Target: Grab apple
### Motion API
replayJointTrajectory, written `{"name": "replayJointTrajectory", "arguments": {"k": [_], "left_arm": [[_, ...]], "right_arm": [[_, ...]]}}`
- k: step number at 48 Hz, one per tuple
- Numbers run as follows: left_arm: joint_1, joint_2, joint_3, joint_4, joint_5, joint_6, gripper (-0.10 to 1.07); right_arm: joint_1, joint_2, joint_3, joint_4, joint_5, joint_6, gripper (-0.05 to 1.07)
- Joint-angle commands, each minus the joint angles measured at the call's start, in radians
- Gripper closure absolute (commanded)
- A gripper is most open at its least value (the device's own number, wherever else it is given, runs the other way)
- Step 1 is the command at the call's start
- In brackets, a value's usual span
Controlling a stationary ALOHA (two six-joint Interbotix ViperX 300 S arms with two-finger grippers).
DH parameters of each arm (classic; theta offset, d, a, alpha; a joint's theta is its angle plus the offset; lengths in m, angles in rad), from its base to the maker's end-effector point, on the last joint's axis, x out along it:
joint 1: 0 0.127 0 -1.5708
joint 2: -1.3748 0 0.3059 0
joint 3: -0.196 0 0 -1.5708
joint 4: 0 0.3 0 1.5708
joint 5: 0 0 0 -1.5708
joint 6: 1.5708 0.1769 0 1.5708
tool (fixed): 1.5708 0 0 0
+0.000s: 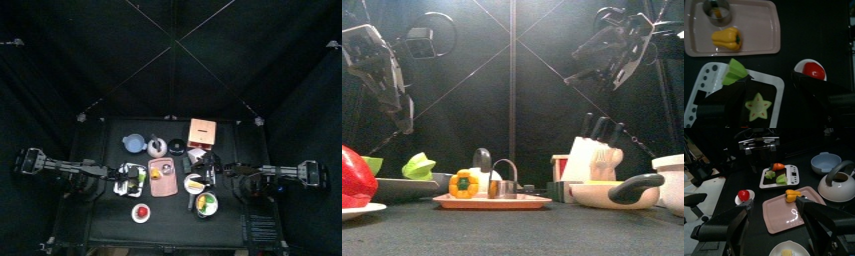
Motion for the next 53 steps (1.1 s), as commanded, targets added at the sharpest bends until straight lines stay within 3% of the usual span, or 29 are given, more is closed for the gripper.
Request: {"name": "replayJointTrajectory", "arguments": {"k": [1, 10, 20, 53], "left_arm": [[-0.041, 0.031, -0.061, -0.006, 0.054, -0.014, 0.00], [-0.149, 0.173, -0.175, 0.032, 0.216, -0.112, 0.00], [-0.244, 0.316, -0.301, 0.103, 0.305, -0.173, 0.00], [-0.308, 0.517, -0.457, 0.002, 0.345, -0.170, 0.00]], "right_arm": [[-0.002, -0.005, -0.028, 0.003, -0.008, 0.002, 0.04], [-0.002, -0.005, -0.028, 0.003, -0.008, 0.003, 0.04], [-0.002, -0.005, -0.026, 0.003, -0.008, 0.003, 0.04], [0.000, -0.005, -0.026, 0.003, -0.008, 0.000, 0.04]]}}
